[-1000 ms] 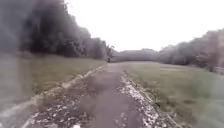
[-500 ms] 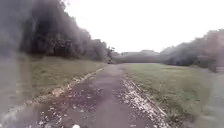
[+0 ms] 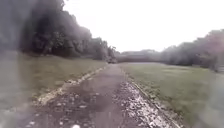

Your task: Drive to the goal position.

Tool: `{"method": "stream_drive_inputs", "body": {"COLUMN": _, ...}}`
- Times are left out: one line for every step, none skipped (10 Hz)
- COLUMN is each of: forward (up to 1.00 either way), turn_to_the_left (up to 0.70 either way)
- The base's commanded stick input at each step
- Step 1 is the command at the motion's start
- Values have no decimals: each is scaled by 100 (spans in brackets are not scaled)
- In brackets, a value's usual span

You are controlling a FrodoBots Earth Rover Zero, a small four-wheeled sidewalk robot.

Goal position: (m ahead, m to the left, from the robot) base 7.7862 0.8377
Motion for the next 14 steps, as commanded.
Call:
{"method": "stream_drive_inputs", "body": {"forward": 85, "turn_to_the_left": 0}}
{"method": "stream_drive_inputs", "body": {"forward": 85, "turn_to_the_left": 0}}
{"method": "stream_drive_inputs", "body": {"forward": 85, "turn_to_the_left": 0}}
{"method": "stream_drive_inputs", "body": {"forward": 85, "turn_to_the_left": 0}}
{"method": "stream_drive_inputs", "body": {"forward": 85, "turn_to_the_left": 0}}
{"method": "stream_drive_inputs", "body": {"forward": 85, "turn_to_the_left": 0}}
{"method": "stream_drive_inputs", "body": {"forward": 85, "turn_to_the_left": 0}}
{"method": "stream_drive_inputs", "body": {"forward": 85, "turn_to_the_left": 0}}
{"method": "stream_drive_inputs", "body": {"forward": 85, "turn_to_the_left": 0}}
{"method": "stream_drive_inputs", "body": {"forward": 85, "turn_to_the_left": 0}}
{"method": "stream_drive_inputs", "body": {"forward": 85, "turn_to_the_left": 0}}
{"method": "stream_drive_inputs", "body": {"forward": 85, "turn_to_the_left": 0}}
{"method": "stream_drive_inputs", "body": {"forward": 85, "turn_to_the_left": 0}}
{"method": "stream_drive_inputs", "body": {"forward": 85, "turn_to_the_left": 0}}
